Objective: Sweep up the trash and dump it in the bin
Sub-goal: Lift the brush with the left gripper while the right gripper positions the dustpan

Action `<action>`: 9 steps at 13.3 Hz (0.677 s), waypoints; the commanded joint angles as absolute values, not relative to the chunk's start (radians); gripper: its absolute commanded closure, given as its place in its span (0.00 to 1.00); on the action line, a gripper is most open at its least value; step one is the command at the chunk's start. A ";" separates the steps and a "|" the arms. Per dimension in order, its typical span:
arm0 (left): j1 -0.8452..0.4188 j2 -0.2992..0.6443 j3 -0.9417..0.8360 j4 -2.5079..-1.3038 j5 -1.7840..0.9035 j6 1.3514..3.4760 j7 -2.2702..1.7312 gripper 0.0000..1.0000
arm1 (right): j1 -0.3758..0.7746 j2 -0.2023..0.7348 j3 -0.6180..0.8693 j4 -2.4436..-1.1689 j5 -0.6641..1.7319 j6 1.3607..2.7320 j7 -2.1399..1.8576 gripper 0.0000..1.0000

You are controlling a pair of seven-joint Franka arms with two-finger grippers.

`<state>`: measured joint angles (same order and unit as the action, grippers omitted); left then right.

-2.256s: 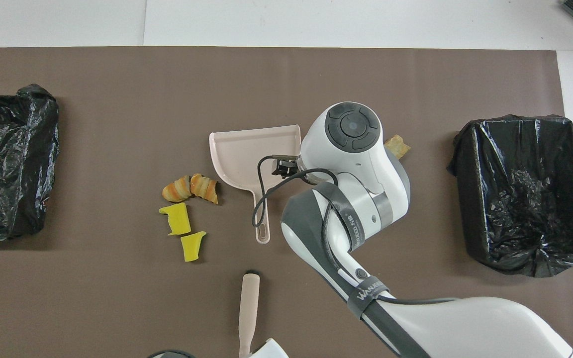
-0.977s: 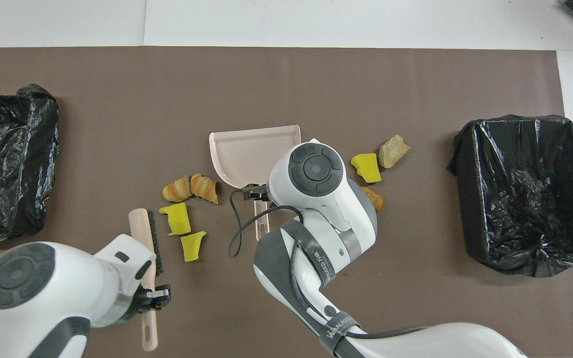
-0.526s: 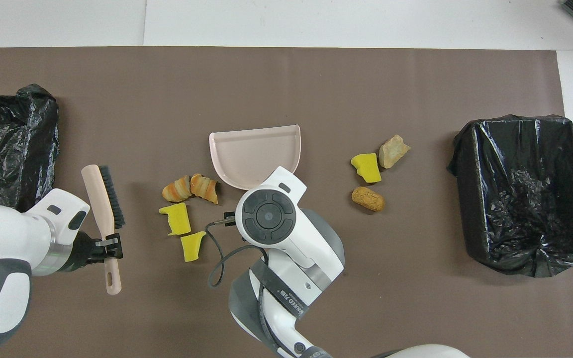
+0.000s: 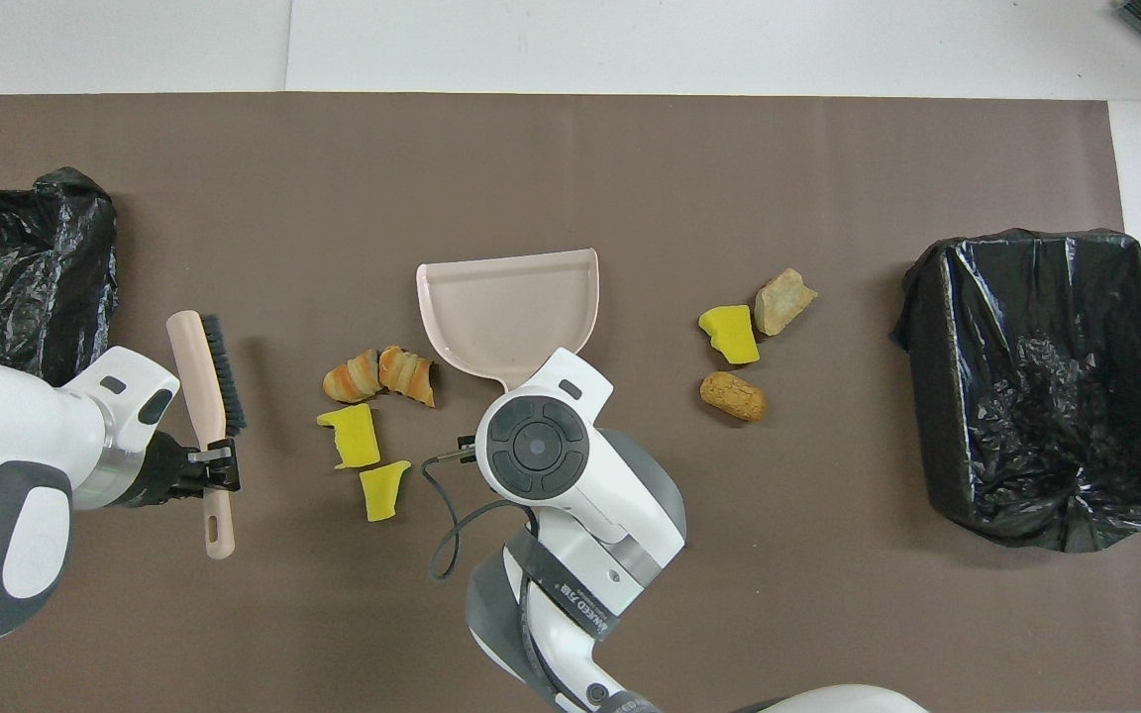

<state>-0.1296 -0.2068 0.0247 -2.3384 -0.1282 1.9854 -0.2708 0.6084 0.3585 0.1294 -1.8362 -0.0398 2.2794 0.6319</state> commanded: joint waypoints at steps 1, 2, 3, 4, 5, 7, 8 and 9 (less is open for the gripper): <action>-0.130 -0.210 0.023 -2.327 -0.129 1.973 -0.265 1.00 | 0.609 0.337 0.129 -1.841 -0.081 2.253 0.646 0.46; -0.130 -0.210 0.023 -2.327 -0.129 1.973 -0.267 1.00 | 0.611 0.337 0.129 -1.841 -0.100 2.250 0.646 0.54; -0.132 -0.210 0.023 -2.327 -0.129 1.973 -0.267 1.00 | 0.611 0.337 0.129 -1.841 -0.103 2.250 0.647 0.70; -0.132 -0.212 0.023 -2.327 -0.129 1.970 -0.265 1.00 | 0.611 0.336 0.129 -1.842 -0.103 2.250 0.643 0.92; -0.130 -0.212 0.023 -2.327 -0.129 1.968 -0.264 1.00 | 0.611 0.336 0.129 -1.842 -0.103 2.250 0.640 1.00; -0.132 -0.212 0.023 -2.329 -0.129 1.968 -0.262 1.00 | 0.588 0.313 0.127 -1.841 -0.098 2.243 0.573 1.00; -0.132 -0.213 0.020 -2.329 -0.127 1.965 -0.261 1.00 | 0.551 0.290 0.127 -1.842 -0.083 2.220 0.504 1.00; -0.132 -0.215 0.018 -2.329 -0.127 1.965 -0.261 1.00 | 0.516 0.266 0.129 -1.841 -0.081 2.186 0.420 1.00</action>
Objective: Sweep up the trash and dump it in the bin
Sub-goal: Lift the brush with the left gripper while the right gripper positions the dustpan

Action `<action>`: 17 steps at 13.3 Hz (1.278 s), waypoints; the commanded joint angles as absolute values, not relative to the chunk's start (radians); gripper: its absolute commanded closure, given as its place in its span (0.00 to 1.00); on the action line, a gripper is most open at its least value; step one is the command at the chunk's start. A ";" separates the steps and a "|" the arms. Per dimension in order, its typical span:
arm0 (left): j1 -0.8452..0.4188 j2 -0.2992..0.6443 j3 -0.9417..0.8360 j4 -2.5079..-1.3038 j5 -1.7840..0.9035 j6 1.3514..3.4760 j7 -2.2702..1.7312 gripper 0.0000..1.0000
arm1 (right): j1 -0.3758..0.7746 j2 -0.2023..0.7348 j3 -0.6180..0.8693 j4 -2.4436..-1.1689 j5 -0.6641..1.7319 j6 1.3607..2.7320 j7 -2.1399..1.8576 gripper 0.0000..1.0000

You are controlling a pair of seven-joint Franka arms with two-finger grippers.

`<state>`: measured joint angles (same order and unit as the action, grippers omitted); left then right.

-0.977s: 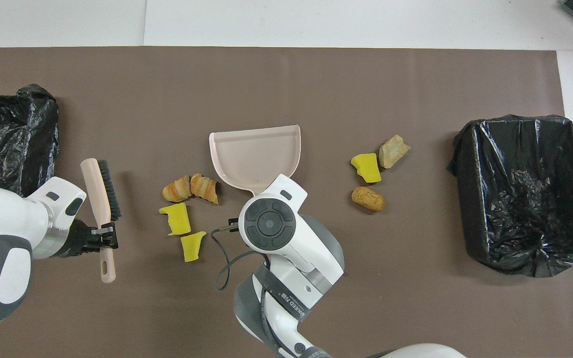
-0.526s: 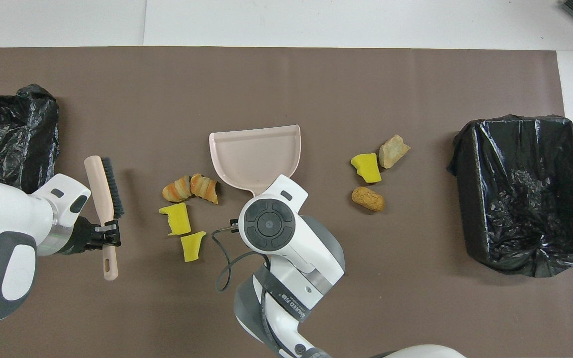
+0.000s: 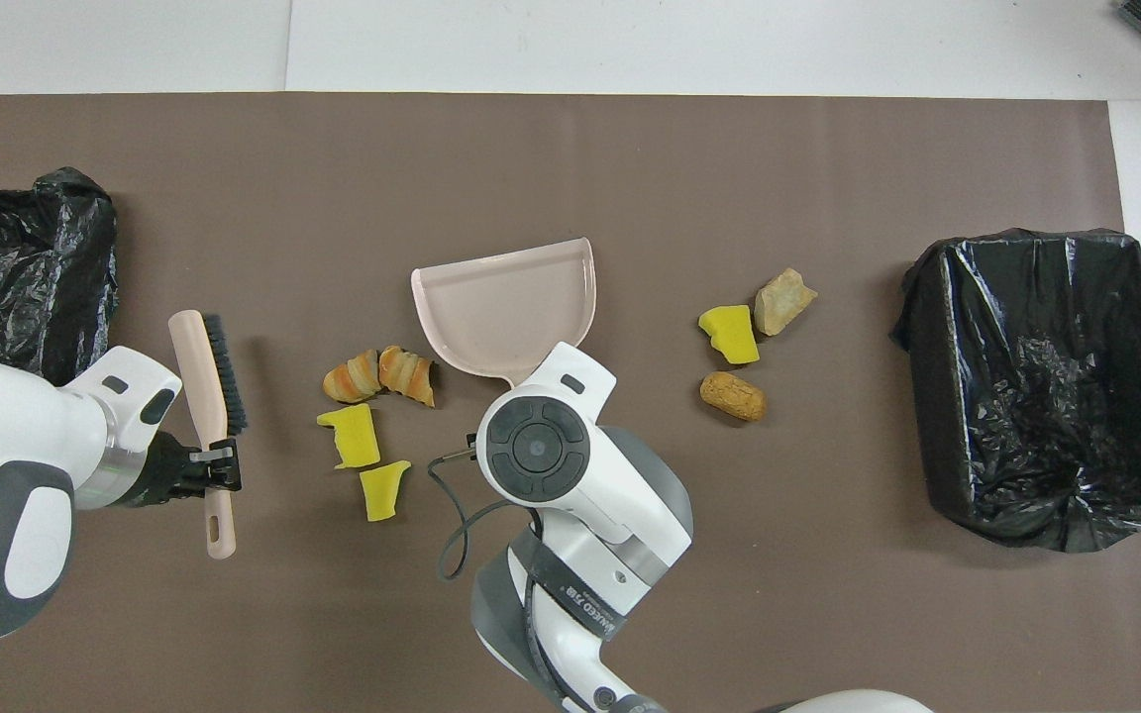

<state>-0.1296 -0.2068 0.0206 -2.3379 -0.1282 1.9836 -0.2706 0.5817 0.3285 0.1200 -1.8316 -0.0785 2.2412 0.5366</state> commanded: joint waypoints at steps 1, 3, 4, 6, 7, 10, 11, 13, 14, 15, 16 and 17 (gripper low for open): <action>-0.132 -0.215 0.015 -2.330 -0.127 1.964 -0.259 1.00 | 0.496 0.238 0.129 -1.842 -0.069 2.163 0.323 1.00; -0.138 -0.221 0.008 -2.341 -0.120 1.962 -0.252 1.00 | 0.441 0.193 0.129 -1.842 -0.038 2.096 0.171 1.00; -0.159 -0.209 0.006 -2.344 -0.115 1.963 -0.253 1.00 | 0.427 0.184 0.127 -1.844 -0.026 2.062 0.091 1.00; -0.187 -0.204 0.006 -2.359 -0.110 1.964 -0.258 1.00 | 0.413 0.170 0.127 -1.847 0.008 1.970 -0.087 1.00; -0.192 -0.206 0.006 -2.361 -0.110 1.962 -0.259 1.00 | 0.408 0.169 0.127 -1.851 0.008 1.950 -0.171 1.00; -0.195 -0.204 0.006 -2.385 -0.109 1.968 -0.261 1.00 | 0.381 0.160 0.126 -1.877 0.008 1.947 -0.468 1.00; -0.198 -0.204 0.006 -2.388 -0.107 1.974 -0.261 1.00 | 0.356 0.146 0.127 -1.909 0.008 1.954 -0.576 1.00; -0.199 -0.202 0.006 -2.388 -0.104 1.976 -0.261 1.00 | 0.354 0.135 0.126 -1.937 -0.012 1.979 -0.728 1.00; -0.212 -0.199 0.006 -2.391 -0.100 1.977 -0.262 1.00 | 0.365 0.140 0.126 -1.939 -0.034 2.009 -0.806 1.00; -0.213 -0.195 0.005 -2.391 -0.100 1.977 -0.264 1.00 | 0.370 0.144 0.126 -1.945 -0.055 2.031 -0.855 1.00; -0.221 -0.193 0.005 -2.391 -0.100 1.979 -0.265 1.00 | 0.374 0.146 0.127 -1.950 -0.061 2.036 -0.880 1.00; -0.232 -0.189 0.005 -2.393 -0.100 1.980 -0.271 1.00 | 0.376 0.153 0.127 -1.951 -0.061 2.037 -0.920 1.00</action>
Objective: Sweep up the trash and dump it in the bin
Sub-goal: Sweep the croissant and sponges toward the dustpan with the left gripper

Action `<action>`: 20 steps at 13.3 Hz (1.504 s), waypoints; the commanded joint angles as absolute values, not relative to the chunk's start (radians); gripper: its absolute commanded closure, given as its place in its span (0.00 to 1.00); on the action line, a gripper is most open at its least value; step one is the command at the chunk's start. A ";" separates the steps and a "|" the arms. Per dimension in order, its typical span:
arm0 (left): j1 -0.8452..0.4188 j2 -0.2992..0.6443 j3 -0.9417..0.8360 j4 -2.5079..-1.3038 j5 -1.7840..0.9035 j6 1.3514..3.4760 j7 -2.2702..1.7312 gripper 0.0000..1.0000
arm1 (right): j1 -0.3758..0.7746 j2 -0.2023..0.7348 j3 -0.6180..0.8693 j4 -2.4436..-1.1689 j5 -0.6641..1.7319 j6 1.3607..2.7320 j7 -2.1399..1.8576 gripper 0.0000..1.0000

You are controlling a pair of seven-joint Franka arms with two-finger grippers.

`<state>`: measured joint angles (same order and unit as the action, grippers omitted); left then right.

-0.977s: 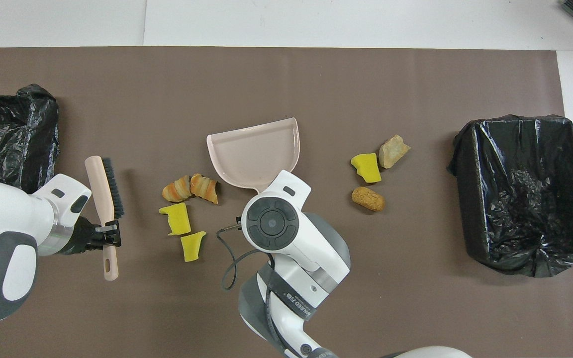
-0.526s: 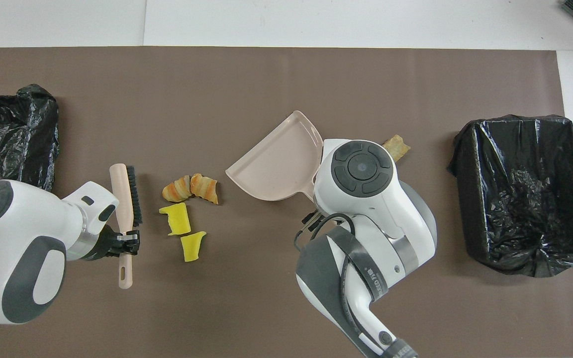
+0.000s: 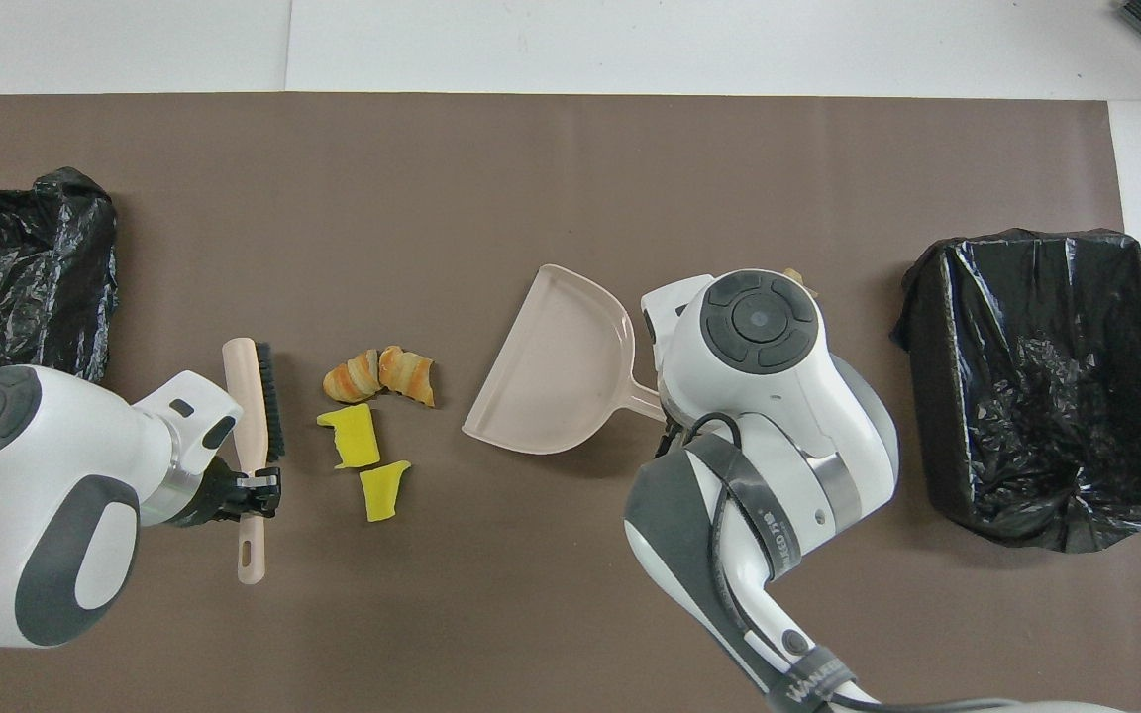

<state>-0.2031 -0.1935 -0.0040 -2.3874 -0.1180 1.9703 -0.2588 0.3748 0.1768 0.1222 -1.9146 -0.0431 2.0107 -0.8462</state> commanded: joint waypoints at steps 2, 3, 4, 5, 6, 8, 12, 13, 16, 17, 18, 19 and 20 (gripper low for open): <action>-0.268 -0.170 0.005 -2.393 -0.100 1.994 -0.319 1.00 | 0.376 0.158 0.127 -1.956 -0.084 2.040 -1.030 1.00; -0.273 -0.166 0.005 -2.391 -0.100 2.003 -0.337 1.00 | 0.376 0.160 0.127 -1.956 -0.086 2.039 -1.040 1.00; -0.300 -0.164 0.005 -2.391 -0.100 2.014 -0.363 1.00 | 0.377 0.160 0.127 -1.956 -0.086 2.039 -1.040 1.00; -0.328 -0.164 0.005 -2.391 -0.100 2.025 -0.397 1.00 | 0.376 0.160 0.127 -1.957 -0.086 2.040 -1.040 1.00; -0.356 -0.164 0.003 -2.391 -0.101 2.037 -0.429 1.00 | 0.377 0.158 0.126 -1.957 -0.086 2.045 -1.040 1.00; -0.405 -0.164 0.003 -2.388 -0.103 2.042 -0.472 1.00 | 0.379 0.167 0.127 -1.959 -0.087 2.055 -1.039 1.00; -0.472 -0.164 0.002 -2.384 -0.156 2.078 -0.519 1.00 | 0.408 0.198 0.127 -1.973 -0.086 2.095 -1.025 1.00; -0.482 -0.160 0.002 -2.384 -0.188 2.085 -0.511 1.00 | 0.408 0.201 0.127 -1.976 -0.078 2.097 -1.023 1.00; -0.509 -0.156 -0.002 -2.382 -0.247 2.109 -0.511 1.00 | 0.407 0.204 0.127 -1.976 -0.072 2.097 -1.025 1.00; -0.514 -0.155 0.002 -2.381 -0.250 2.100 -0.512 1.00 | 0.407 0.204 0.127 -1.974 -0.072 2.095 -1.026 1.00; -0.515 -0.155 0.002 -2.376 -0.250 2.088 -0.517 1.00 | 0.407 0.204 0.127 -1.974 -0.072 2.086 -1.026 1.00; -0.515 -0.167 0.003 -2.366 -0.250 2.062 -0.517 1.00 | 0.407 0.204 0.127 -1.973 -0.072 2.085 -1.026 1.00; -0.503 -0.178 0.008 -2.326 -0.249 1.980 -0.509 1.00 | 0.403 0.204 0.127 -1.971 -0.072 2.080 -1.026 1.00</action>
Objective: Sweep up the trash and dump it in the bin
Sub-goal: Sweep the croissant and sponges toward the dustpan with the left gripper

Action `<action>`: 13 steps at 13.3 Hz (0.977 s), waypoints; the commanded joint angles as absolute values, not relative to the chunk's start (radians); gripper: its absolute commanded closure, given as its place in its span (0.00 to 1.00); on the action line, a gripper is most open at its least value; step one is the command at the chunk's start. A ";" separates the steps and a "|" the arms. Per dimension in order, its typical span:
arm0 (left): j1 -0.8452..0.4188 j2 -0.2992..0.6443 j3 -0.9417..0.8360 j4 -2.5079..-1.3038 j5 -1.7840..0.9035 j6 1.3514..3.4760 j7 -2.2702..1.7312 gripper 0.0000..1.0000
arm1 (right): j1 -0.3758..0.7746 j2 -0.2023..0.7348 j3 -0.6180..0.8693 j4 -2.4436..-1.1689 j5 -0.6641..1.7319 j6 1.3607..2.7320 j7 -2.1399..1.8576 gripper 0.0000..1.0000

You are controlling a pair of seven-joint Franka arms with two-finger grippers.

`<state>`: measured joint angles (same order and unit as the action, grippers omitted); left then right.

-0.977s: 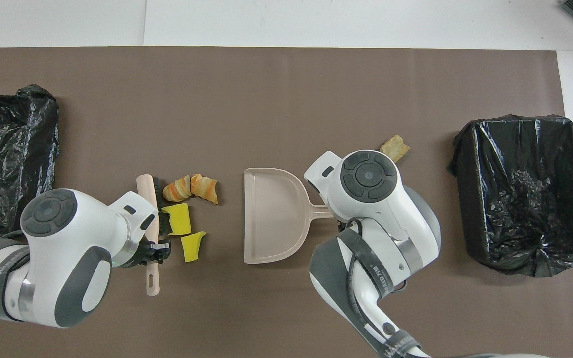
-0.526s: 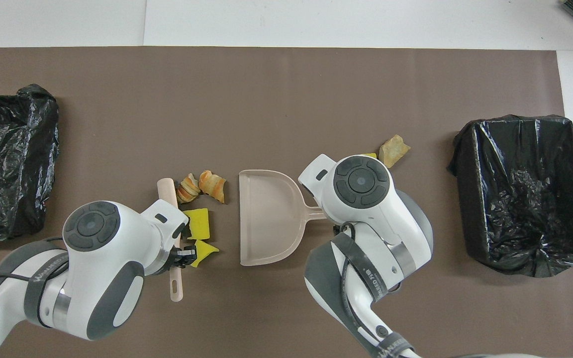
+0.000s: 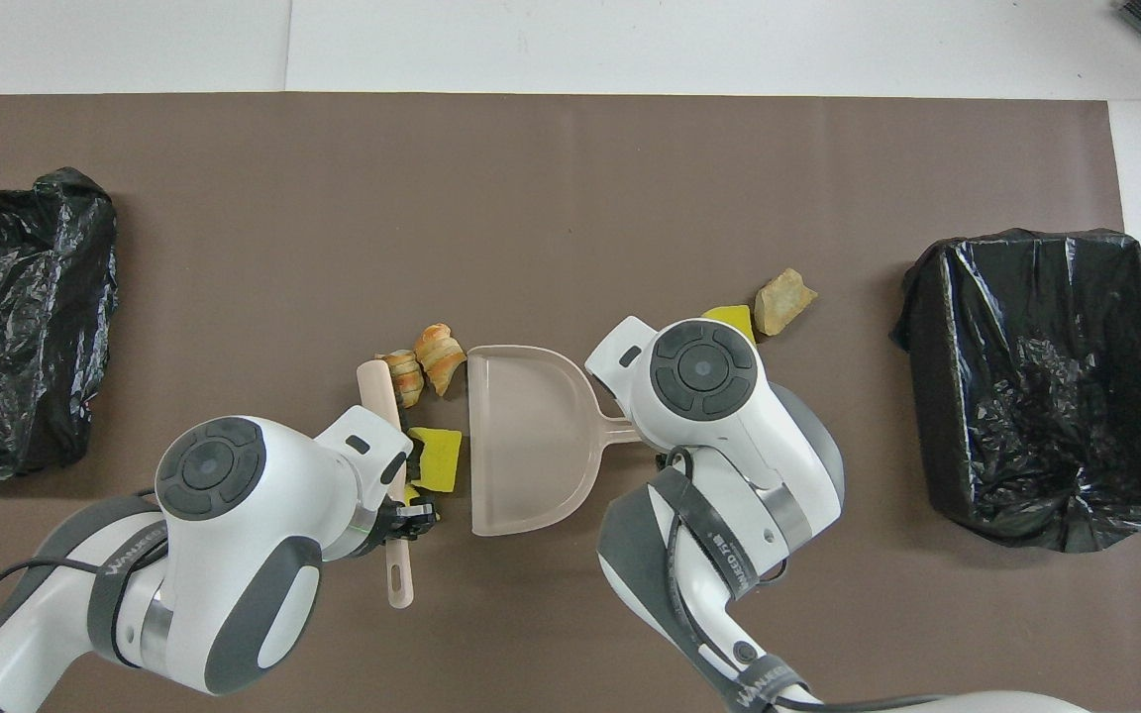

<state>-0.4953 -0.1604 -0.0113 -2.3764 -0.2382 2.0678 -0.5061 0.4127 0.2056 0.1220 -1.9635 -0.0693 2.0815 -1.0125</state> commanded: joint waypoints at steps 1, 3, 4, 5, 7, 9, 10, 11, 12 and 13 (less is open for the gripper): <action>-0.493 -0.189 0.018 -2.286 -0.236 1.895 -0.500 1.00 | 0.406 0.203 0.127 -1.971 -0.072 2.079 -1.025 1.00; -0.447 -0.204 0.017 -2.284 -0.221 1.853 -0.441 1.00 | 0.405 0.204 0.127 -1.971 -0.072 2.077 -1.026 1.00; -0.421 -0.212 0.017 -2.298 -0.221 1.850 -0.405 1.00 | 0.405 0.203 0.127 -1.971 -0.072 2.074 -1.025 1.00; -0.402 -0.213 0.017 -2.319 -0.221 1.848 -0.410 1.00 | 0.405 0.204 0.127 -1.970 -0.072 2.074 -1.025 1.00; -0.411 -0.233 0.015 -2.414 -0.221 1.865 -0.443 1.00 | 0.405 0.202 0.127 -1.971 -0.072 2.074 -1.023 1.00; -0.417 -0.256 0.005 -2.460 -0.222 1.882 -0.518 1.00 | 0.406 0.202 0.127 -1.971 -0.072 2.077 -1.022 1.00; -0.445 -0.253 0.005 -2.462 -0.224 1.893 -0.550 1.00 | 0.407 0.202 0.127 -1.971 -0.072 2.077 -1.020 1.00; -0.477 -0.249 0.005 -2.470 -0.235 1.923 -0.587 1.00 | 0.407 0.202 0.127 -1.971 -0.072 2.077 -1.019 1.00; -0.509 -0.244 0.003 -2.485 -0.256 1.969 -0.633 1.00 | 0.407 0.202 0.127 -1.973 -0.072 2.077 -1.019 1.00; -0.544 -0.238 0.005 -2.490 -0.291 2.015 -0.665 1.00 | 0.407 0.202 0.127 -1.973 -0.072 2.077 -1.019 1.00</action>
